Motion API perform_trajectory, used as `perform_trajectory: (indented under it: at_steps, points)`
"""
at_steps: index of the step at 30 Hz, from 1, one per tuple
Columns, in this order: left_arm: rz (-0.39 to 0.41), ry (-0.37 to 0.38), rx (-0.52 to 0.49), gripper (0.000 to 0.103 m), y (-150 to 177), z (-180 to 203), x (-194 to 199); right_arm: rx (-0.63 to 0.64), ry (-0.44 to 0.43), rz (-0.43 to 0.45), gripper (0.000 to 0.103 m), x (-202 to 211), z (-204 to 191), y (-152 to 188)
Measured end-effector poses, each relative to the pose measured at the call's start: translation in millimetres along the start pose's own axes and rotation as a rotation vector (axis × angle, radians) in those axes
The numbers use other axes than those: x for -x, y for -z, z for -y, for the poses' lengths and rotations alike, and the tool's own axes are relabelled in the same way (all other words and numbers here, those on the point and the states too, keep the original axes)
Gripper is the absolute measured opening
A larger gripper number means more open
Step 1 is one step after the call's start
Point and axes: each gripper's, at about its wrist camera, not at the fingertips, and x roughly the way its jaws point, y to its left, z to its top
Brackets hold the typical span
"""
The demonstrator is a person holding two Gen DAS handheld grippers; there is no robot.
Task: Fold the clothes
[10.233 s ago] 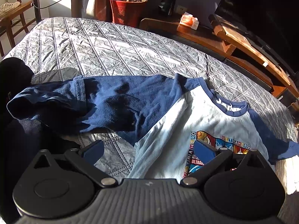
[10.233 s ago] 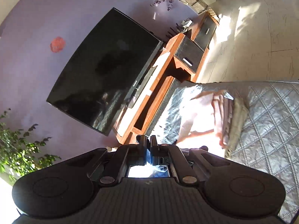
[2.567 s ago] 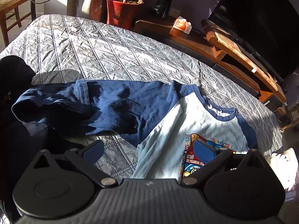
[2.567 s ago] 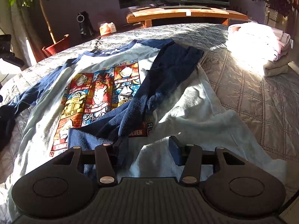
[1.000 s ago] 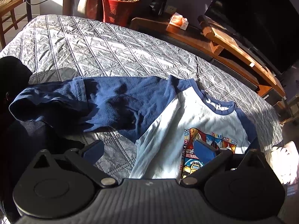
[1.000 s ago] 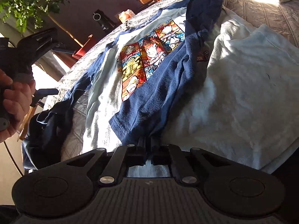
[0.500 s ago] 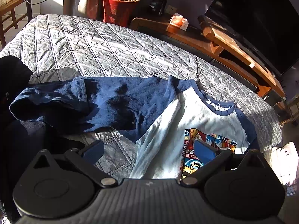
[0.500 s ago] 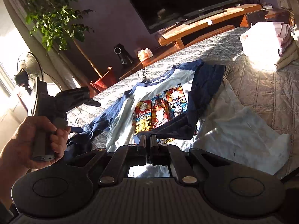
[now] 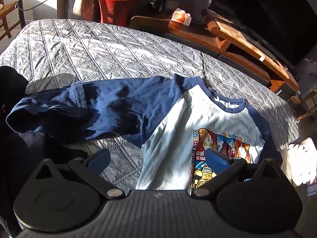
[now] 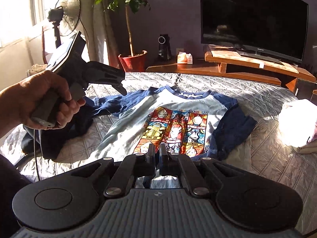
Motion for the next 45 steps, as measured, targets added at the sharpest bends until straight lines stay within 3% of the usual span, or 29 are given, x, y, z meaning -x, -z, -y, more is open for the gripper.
perform_trajectory:
  at_steps: [4, 7, 12, 15, 19, 22, 25, 28, 30, 31, 33, 35, 36, 38, 40, 45]
  points:
    - [0.004, -0.022, -0.134, 0.102, 11, 22, -1, -0.047, -0.005, 0.0, 0.004, 4, 10, -2]
    - [0.009, -0.032, -0.215, 0.102, 17, 35, 0, -0.011, 0.024, -0.018, 0.004, 12, 17, 0]
    - [0.012, -0.026, -0.228, 0.102, 17, 39, 1, 0.011, 0.101, -0.002, 0.004, 33, 31, -4]
    - [0.008, -0.033, -0.213, 0.102, 15, 37, 0, 0.161, 0.142, 0.024, 0.004, 31, 17, -15]
    - [0.007, -0.033, -0.188, 0.102, 12, 30, 0, 0.361, 0.078, -0.067, 0.006, -12, -18, -18]
    - [0.013, -0.034, -0.162, 0.102, 8, 24, 2, 0.528, 0.028, -0.117, 0.006, -53, -53, -1]
    - [0.015, -0.033, -0.137, 0.102, 5, 18, 3, 0.615, -0.017, -0.138, 0.007, -82, -81, 15]
    - [0.011, -0.024, -0.119, 0.102, 3, 14, 3, 0.476, -0.114, -0.121, 0.031, -76, -76, 10]
    - [0.011, -0.016, -0.113, 0.102, 1, 13, 4, 0.322, -0.169, -0.088, 0.06, -63, -57, 2]
    - [0.014, -0.014, -0.11, 0.102, 1, 13, 5, 0.238, -0.174, -0.074, 0.063, -58, -43, -2]
    - [0.016, -0.015, -0.108, 0.102, 2, 13, 5, 0.031, -0.152, -0.044, 0.063, -49, -3, -9]
    - [0.013, -0.018, -0.109, 0.102, 3, 13, 5, -0.117, -0.059, -0.058, 0.06, -52, 34, -12]
    - [0.011, -0.02, -0.111, 0.102, 3, 14, 4, -0.17, -0.012, -0.076, 0.047, -56, 52, -13]
    - [0.009, -0.024, -0.117, 0.102, 4, 15, 3, -0.194, 0.056, -0.133, 0.028, -71, 77, -9]
    - [0.007, -0.024, -0.121, 0.102, 5, 16, 2, -0.197, 0.089, -0.191, 0.028, -87, 95, -3]
    - [0.008, -0.021, -0.122, 0.102, 4, 19, 1, -0.156, 0.054, -0.274, 0.028, -112, 109, 9]
